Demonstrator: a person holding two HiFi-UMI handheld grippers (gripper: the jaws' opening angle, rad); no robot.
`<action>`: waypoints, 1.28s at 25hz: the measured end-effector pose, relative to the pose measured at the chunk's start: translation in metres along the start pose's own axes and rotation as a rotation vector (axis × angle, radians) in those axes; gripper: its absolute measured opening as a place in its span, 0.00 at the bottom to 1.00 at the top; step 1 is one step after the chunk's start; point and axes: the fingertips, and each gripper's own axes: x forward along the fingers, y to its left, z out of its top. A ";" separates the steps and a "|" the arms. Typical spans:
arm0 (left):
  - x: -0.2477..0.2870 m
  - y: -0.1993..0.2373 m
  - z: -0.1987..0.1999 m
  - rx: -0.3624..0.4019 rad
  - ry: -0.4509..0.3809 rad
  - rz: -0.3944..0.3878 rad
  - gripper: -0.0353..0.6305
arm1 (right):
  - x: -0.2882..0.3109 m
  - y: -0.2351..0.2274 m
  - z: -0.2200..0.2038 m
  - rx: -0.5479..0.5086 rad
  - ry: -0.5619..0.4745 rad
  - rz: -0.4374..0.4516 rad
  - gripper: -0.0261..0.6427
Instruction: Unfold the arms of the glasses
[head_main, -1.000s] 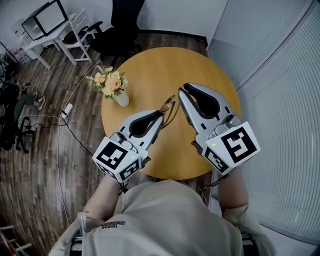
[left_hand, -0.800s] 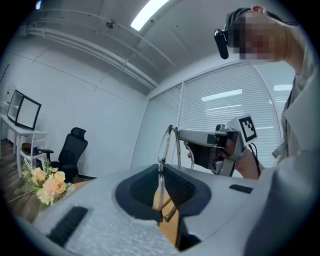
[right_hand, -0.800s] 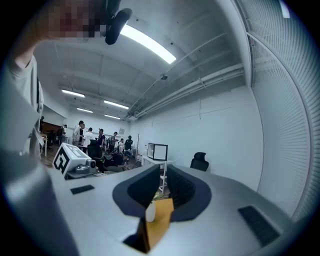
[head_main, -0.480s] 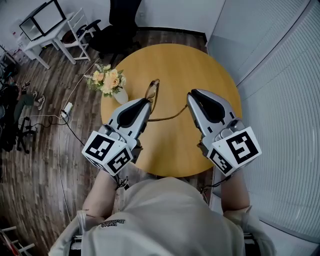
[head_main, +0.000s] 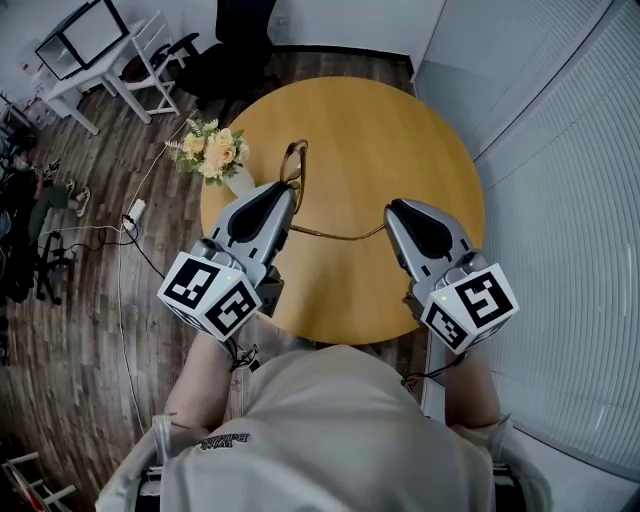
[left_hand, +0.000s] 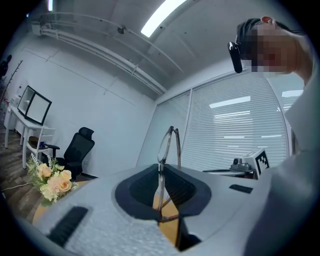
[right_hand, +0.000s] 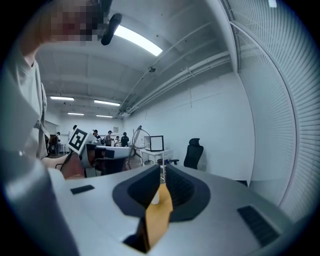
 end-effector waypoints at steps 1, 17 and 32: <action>0.000 0.000 0.001 -0.016 -0.007 -0.001 0.12 | -0.002 0.000 -0.005 0.001 0.010 0.001 0.10; -0.005 -0.024 -0.001 -0.031 -0.012 -0.032 0.12 | -0.022 0.022 -0.051 0.041 0.072 0.036 0.10; -0.006 -0.051 -0.019 0.086 0.065 -0.052 0.12 | -0.020 0.066 0.023 -0.187 -0.082 0.257 0.10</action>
